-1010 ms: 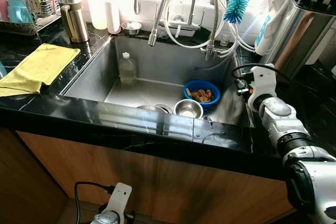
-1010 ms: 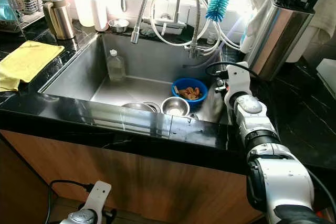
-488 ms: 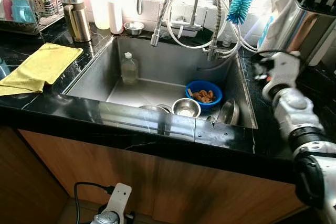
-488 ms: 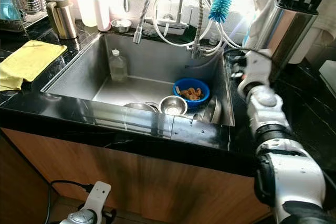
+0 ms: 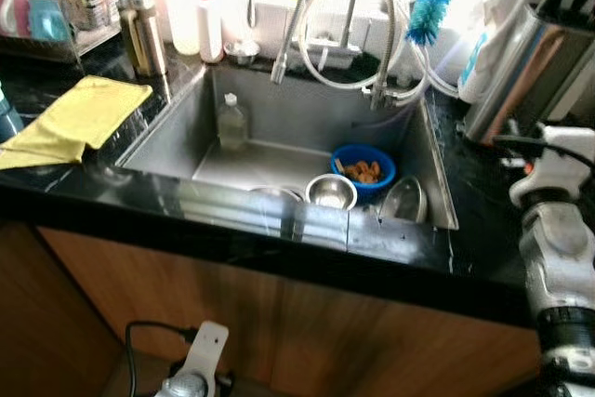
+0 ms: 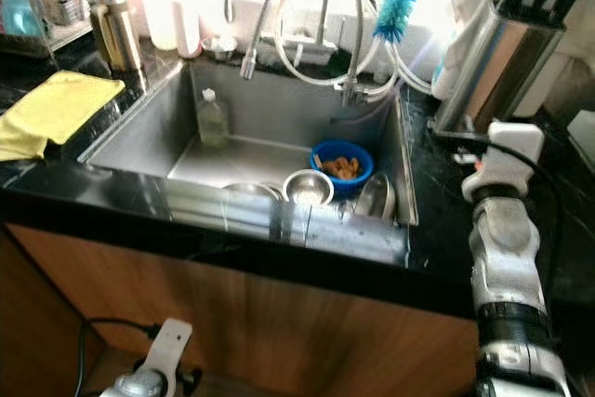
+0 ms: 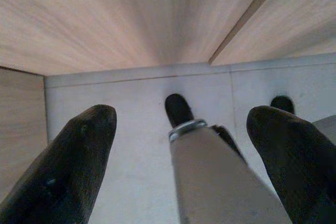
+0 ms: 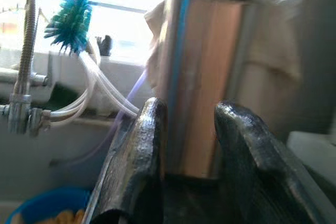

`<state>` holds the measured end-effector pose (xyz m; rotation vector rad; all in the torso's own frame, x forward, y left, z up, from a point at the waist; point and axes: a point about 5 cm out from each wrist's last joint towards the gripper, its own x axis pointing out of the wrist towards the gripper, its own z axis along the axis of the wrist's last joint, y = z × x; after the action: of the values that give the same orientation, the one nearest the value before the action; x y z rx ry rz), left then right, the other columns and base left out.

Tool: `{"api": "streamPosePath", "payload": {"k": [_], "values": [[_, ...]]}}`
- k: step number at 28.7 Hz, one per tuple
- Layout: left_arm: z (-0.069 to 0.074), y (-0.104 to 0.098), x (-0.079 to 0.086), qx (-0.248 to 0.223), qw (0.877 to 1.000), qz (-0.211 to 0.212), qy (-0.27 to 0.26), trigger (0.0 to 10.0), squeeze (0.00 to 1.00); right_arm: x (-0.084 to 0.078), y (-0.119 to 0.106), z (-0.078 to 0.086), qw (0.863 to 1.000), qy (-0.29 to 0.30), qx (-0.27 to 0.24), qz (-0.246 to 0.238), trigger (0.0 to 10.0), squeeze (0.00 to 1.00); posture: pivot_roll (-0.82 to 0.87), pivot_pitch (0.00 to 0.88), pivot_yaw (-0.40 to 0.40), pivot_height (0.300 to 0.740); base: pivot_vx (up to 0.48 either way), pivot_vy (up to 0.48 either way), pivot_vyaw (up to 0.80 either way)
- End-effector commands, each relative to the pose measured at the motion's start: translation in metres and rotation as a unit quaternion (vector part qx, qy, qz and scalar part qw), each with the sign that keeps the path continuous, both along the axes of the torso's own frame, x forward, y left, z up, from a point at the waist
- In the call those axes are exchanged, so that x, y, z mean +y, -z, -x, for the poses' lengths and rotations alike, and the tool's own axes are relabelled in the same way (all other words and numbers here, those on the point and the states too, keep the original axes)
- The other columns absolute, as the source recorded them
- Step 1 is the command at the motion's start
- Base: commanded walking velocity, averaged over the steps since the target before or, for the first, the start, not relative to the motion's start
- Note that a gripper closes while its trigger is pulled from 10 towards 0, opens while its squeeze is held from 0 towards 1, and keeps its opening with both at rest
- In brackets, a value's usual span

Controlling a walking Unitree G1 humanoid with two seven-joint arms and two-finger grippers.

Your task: Kitchen organization

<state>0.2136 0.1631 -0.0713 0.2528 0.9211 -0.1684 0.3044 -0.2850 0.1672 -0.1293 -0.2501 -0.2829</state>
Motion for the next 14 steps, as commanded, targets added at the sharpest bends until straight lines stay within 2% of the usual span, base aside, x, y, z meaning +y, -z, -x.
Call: {"api": "streamPosePath", "payload": {"k": [1, 2, 4, 8, 12, 14], "values": [[-0.001, -0.001, 0.002, -0.005, 1.0, 0.001, -0.005, 10.0, 0.0, 0.001, 0.007, 0.012, 1.0, 0.009, -0.002, -0.014, 10.0, 0.0, 0.06, 0.013, -0.084, 0.736, 0.0, 0.0, 0.0], [-0.001, -0.001, 0.002, -0.005, 1.0, 0.001, -0.005, 10.0, 0.0, 0.001, 0.007, 0.012, 1.0, 0.009, -0.002, -0.014, 10.0, 0.0, 0.06, 0.013, -0.084, 0.736, 0.0, 0.0, 0.0], [-0.002, -0.002, 0.006, -0.009, 1.0, -0.002, -0.007, 10.0, 0.0, 0.007, 0.004, 0.023, 1.0, 0.012, -0.014, -0.018, 10.0, 0.0, 0.06, 0.019, -0.08, 0.736, 0.0, 0.0, 0.0], [-0.005, -0.004, 0.008, -0.014, 1.0, -0.006, -0.002, 10.0, 0.0, 0.016, -0.002, 0.027, 1.0, 0.003, -0.019, -0.016, 10.0, 0.0, 0.05, 0.023, -0.08, 0.736, 0.0, 0.0, 0.0], [-0.004, -0.003, 0.007, -0.014, 1.0, -0.004, 0.0, 10.0, 0.0, 0.019, 0.005, 0.032, 1.0, 0.006, 0.001, -0.011, 10.0, 0.0, 0.06, 0.022, -0.08, 0.736, 0.0, 0.0, 0.0], [-0.004, -0.003, 0.008, -0.014, 1.0, -0.004, 0.0, 10.0, 0.0, 0.021, 0.01, 0.036, 1.0, 0.011, 0.007, -0.024, 10.0, 0.0, 0.06, 0.022, -0.08, 0.736, 0.0, 0.0, 0.0]]}}
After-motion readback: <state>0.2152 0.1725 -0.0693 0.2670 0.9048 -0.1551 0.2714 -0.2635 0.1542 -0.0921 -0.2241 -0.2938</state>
